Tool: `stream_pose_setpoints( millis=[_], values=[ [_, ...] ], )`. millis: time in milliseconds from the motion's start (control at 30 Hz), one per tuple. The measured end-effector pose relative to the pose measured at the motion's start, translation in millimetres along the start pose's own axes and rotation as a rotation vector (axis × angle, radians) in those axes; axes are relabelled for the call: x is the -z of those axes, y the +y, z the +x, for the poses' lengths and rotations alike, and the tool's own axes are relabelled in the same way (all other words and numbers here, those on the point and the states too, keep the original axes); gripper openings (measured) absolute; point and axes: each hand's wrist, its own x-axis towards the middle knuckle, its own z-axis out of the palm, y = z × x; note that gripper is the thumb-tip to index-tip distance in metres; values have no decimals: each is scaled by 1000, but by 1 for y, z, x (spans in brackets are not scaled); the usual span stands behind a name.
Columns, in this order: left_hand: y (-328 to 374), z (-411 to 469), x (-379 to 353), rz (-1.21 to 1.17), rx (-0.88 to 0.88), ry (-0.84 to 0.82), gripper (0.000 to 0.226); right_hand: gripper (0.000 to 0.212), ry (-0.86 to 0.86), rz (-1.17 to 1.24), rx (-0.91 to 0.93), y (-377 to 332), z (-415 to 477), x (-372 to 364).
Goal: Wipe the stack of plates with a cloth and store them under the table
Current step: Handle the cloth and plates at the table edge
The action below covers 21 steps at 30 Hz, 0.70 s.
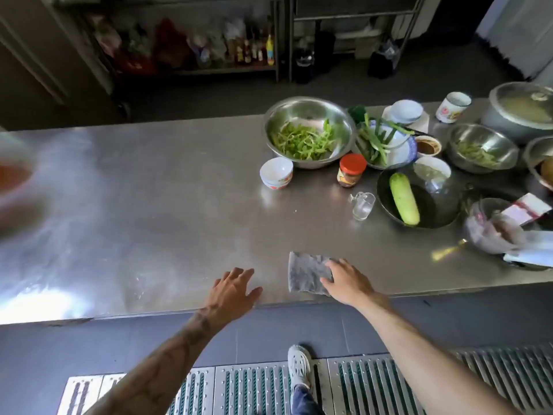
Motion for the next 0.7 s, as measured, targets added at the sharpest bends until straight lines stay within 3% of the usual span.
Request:
stream_pose_setpoints(
  millis=[400, 500, 700],
  values=[
    [15, 88, -20, -10, 18, -24, 59, 50, -5, -146, 118, 0, 96, -23],
    [11, 99, -23, -30, 15, -23, 57, 45, 30, -152, 90, -2, 107, -29],
    [1, 97, -24, -70, 50, -30, 55, 23, -163, -44, 127, -13, 116, -27]
  ],
)
